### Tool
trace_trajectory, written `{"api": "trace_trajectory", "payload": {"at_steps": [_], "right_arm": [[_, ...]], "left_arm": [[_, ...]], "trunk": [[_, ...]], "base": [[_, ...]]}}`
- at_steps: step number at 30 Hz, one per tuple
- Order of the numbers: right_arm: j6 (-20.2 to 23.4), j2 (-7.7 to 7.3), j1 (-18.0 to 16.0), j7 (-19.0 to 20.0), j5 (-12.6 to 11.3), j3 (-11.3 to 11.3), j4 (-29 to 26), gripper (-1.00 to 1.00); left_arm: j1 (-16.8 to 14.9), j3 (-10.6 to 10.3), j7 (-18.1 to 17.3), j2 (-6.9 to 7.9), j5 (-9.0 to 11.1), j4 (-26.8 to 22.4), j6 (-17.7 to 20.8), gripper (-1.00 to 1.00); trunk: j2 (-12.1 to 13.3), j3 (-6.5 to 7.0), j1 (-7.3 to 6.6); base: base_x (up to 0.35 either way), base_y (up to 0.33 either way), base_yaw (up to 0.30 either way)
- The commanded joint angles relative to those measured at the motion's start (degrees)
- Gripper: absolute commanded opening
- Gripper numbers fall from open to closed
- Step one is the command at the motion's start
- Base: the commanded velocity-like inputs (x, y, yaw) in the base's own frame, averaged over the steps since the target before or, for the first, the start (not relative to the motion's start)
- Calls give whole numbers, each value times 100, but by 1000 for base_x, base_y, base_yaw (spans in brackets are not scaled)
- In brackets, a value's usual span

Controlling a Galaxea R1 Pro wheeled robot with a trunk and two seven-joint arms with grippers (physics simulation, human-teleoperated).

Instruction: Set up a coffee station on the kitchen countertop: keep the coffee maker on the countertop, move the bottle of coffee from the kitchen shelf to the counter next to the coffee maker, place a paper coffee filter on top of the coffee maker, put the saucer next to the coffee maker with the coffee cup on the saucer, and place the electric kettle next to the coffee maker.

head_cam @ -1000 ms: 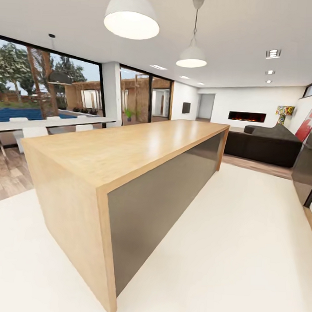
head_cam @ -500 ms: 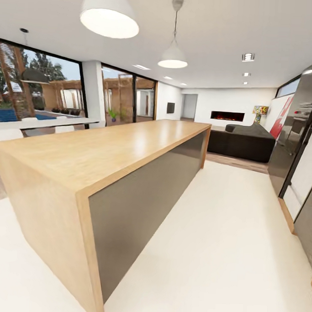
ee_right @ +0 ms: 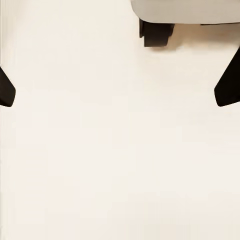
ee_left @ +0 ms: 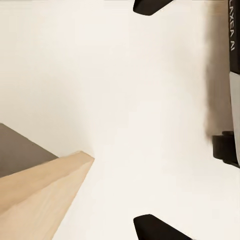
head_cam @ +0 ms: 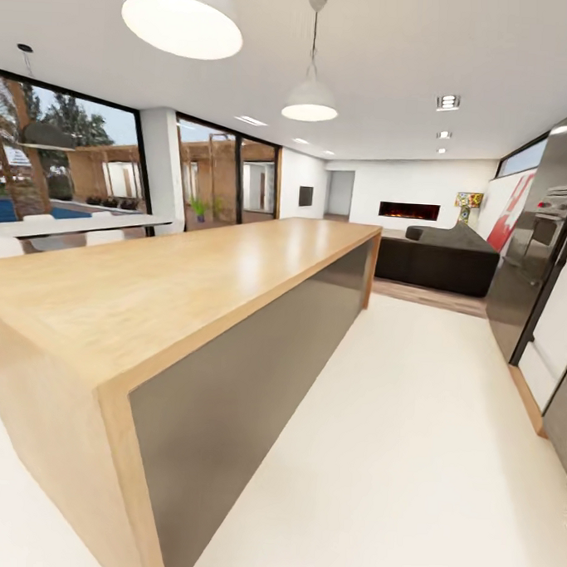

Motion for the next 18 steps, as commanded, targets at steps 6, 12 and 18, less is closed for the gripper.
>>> {"api": "trace_trajectory", "payload": {"at_steps": [6,12,18], "right_arm": [[-18,0,-4,5,4,0,10,100],[-18,0,-4,6,4,0,10,100],[-18,-1,-4,6,4,0,10,100]], "left_arm": [[2,-1,0,0,-3,-8,-5,100],[2,-1,0,0,-3,-8,-5,100],[2,3,0,0,-3,-8,-5,100]], "trunk": [[-2,-5,4],[-2,-5,4],[-2,-5,4]], "base": [[322,-71,-220],[292,-163,-252],[281,-180,-254]]}}
